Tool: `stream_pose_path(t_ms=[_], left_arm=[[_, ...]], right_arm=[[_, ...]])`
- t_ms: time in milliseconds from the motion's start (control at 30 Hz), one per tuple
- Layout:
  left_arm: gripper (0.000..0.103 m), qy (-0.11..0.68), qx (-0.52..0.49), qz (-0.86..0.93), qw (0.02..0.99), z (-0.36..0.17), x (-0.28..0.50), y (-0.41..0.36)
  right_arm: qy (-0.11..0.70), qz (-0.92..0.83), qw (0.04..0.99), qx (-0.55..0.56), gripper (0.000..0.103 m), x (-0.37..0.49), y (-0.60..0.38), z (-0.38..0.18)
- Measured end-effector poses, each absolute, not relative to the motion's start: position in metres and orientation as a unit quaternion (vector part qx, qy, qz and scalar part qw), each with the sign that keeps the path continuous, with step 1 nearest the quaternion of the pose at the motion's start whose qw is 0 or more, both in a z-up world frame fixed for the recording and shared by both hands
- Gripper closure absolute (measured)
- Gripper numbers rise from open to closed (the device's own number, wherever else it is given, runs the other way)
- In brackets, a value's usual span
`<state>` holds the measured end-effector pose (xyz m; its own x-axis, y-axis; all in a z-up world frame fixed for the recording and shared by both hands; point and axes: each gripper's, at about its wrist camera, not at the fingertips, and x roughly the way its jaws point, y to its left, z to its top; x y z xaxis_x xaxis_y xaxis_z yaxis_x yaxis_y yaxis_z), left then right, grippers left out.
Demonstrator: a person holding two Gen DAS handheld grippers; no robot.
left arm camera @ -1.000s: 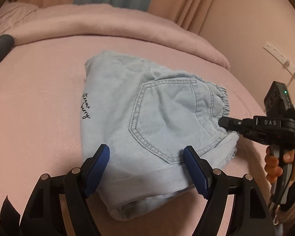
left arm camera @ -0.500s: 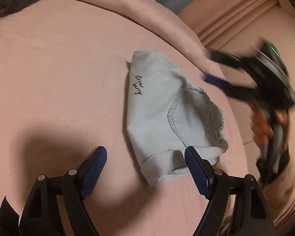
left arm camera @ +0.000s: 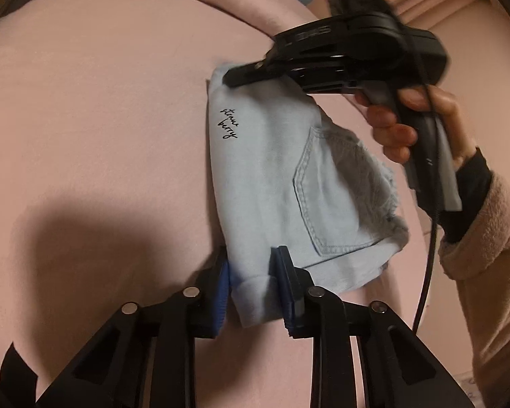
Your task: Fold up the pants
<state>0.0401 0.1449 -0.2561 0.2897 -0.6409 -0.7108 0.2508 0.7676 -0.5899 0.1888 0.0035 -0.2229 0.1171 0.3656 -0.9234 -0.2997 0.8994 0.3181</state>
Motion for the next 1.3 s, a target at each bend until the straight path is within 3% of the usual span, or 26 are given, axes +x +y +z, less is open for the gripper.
stream_pose_path(t_ms=[133, 233, 267, 500, 533, 600, 667, 833, 1067, 1200, 1300], left_arm=[[0.077, 0.514, -0.167, -0.274, 0.795, -0.261, 0.035, 0.139], [0.075, 0.517, -0.161, -0.275, 0.794, -0.256, 0.026, 0.141], [0.075, 0.516, -0.16, -0.274, 0.795, -0.253, 0.024, 0.143], [0.071, 0.453, -0.083, -0.227, 0.858, -0.199, 0.011, 0.146], [0.068, 0.439, -0.068, -0.222, 0.868, -0.189, 0.01, 0.14], [0.034, 0.417, -0.047, -0.216, 0.881, -0.178, 0.014, 0.139], [0.016, 0.402, -0.034, -0.214, 0.89, -0.172, 0.011, 0.138], [0.015, 0.39, 0.009, -0.216, 0.895, -0.171, 0.016, 0.106], [0.015, 0.387, 0.055, -0.218, 0.895, -0.185, 0.023, 0.066], [0.015, 0.446, 0.087, -0.189, 0.871, -0.224, 0.04, 0.065], [0.012, 0.463, 0.053, -0.197, 0.863, -0.237, 0.047, 0.079]], right_arm=[[0.637, 0.196, 0.745, 0.016, 0.089, 0.195, 0.009, -0.25], [0.624, 0.166, 0.755, 0.11, 0.079, 0.204, -0.012, -0.249], [0.611, 0.148, 0.768, 0.122, 0.074, 0.204, -0.02, -0.243], [0.491, 0.166, 0.847, 0.121, 0.072, 0.134, -0.059, -0.157], [0.483, 0.165, 0.852, 0.117, 0.069, 0.117, -0.064, -0.15], [0.477, 0.147, 0.86, 0.104, 0.066, 0.084, -0.076, -0.145], [0.472, 0.127, 0.867, 0.09, 0.065, 0.054, -0.089, -0.146], [0.463, 0.069, 0.883, 0.038, 0.056, 0.0, -0.114, -0.161], [0.437, 0.063, 0.896, 0.048, 0.058, -0.031, -0.128, -0.175], [0.457, 0.048, 0.887, 0.048, 0.06, -0.037, -0.121, -0.204], [0.447, 0.049, 0.891, 0.056, 0.06, -0.037, -0.121, -0.213]])
